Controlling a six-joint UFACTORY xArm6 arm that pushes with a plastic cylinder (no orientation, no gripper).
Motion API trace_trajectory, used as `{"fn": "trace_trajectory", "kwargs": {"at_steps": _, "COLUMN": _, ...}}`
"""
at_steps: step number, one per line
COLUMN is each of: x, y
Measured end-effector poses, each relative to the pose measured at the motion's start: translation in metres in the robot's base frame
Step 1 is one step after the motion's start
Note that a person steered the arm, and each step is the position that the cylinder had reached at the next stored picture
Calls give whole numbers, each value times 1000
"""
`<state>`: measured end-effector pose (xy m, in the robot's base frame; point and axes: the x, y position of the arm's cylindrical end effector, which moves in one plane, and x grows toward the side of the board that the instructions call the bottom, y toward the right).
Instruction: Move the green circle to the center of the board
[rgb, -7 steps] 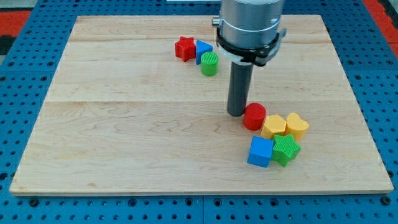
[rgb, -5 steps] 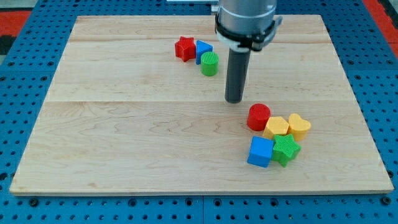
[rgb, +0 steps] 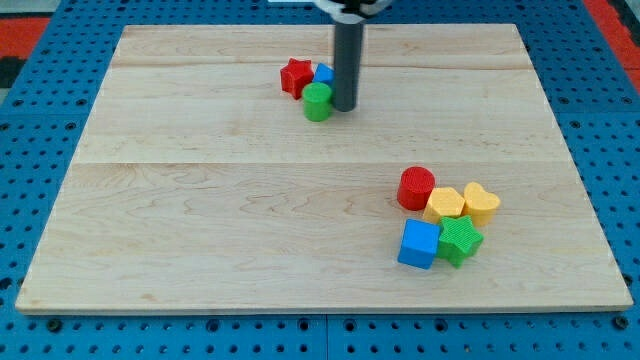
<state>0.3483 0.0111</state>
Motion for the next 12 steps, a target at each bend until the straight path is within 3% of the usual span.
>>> {"fn": "trace_trajectory", "kwargs": {"at_steps": 1, "x": 0, "y": -22}}
{"fn": "trace_trajectory", "kwargs": {"at_steps": 3, "x": -6, "y": -141}}
{"fn": "trace_trajectory", "kwargs": {"at_steps": 4, "x": -55, "y": -138}}
{"fn": "trace_trajectory", "kwargs": {"at_steps": 5, "x": -66, "y": -190}}
{"fn": "trace_trajectory", "kwargs": {"at_steps": 6, "x": -26, "y": -194}}
{"fn": "trace_trajectory", "kwargs": {"at_steps": 7, "x": 4, "y": -152}}
{"fn": "trace_trajectory", "kwargs": {"at_steps": 10, "x": 47, "y": -40}}
{"fn": "trace_trajectory", "kwargs": {"at_steps": 12, "x": 59, "y": -74}}
